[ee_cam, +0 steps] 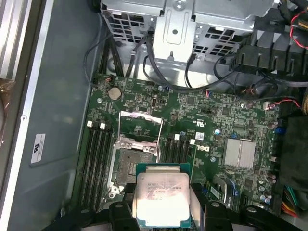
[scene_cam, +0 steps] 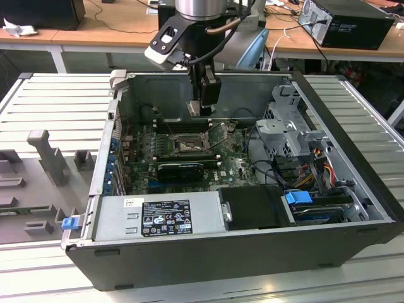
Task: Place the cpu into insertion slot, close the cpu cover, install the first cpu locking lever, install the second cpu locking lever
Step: 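Place the cpu into insertion slot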
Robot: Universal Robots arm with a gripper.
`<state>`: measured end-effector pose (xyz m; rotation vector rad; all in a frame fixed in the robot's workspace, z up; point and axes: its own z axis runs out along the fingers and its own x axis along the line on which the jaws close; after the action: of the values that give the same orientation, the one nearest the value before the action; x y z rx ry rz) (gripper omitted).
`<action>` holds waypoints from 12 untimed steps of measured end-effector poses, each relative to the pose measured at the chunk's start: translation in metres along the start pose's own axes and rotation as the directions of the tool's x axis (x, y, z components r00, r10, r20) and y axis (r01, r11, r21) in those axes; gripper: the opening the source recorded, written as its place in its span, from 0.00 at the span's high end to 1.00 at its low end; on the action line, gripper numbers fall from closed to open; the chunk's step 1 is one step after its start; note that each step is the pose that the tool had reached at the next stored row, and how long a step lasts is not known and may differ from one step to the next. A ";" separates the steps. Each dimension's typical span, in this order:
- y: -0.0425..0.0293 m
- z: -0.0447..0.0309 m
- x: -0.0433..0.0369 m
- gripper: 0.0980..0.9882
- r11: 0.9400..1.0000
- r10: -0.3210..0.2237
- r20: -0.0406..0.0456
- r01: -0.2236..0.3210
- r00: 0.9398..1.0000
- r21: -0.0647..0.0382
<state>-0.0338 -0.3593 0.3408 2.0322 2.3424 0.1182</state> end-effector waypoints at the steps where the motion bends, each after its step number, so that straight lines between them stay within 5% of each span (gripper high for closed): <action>1: 0.0000 0.0003 0.0000 0.52 1.000 0.008 0.001 -0.008 1.000 0.000; 8: -0.0003 0.0026 0.0000 0.52 0.997 0.072 0.006 -0.072 0.997 0.001; 12: -0.0005 0.0045 -0.0001 0.52 0.989 0.150 0.012 -0.150 0.989 0.000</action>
<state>-0.0339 -0.3593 0.3363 2.2014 2.1813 0.1090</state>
